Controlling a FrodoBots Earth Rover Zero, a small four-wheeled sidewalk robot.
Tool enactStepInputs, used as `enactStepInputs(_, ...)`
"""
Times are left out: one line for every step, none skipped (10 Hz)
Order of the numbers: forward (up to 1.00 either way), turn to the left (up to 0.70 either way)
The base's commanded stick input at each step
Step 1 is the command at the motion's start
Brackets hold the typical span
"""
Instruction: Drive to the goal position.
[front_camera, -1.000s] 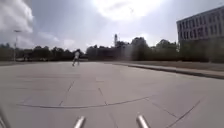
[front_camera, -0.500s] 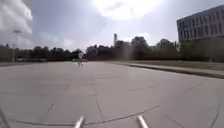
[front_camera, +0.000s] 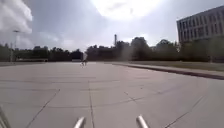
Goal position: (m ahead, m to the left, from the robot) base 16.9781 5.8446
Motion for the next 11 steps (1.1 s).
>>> enactStepInputs(0.7, 0.05)
enactStepInputs(0.7, 0.05)
enactStepInputs(0.7, 0.05)
enactStepInputs(0.7, 0.05)
enactStepInputs(0.7, 0.05)
enactStepInputs(0.7, 0.05)
enactStepInputs(0.7, 0.05)
enactStepInputs(0.7, 0.05)
enactStepInputs(0.7, 0.05)
enactStepInputs(0.7, 0.05)
enactStepInputs(0.7, 0.13)
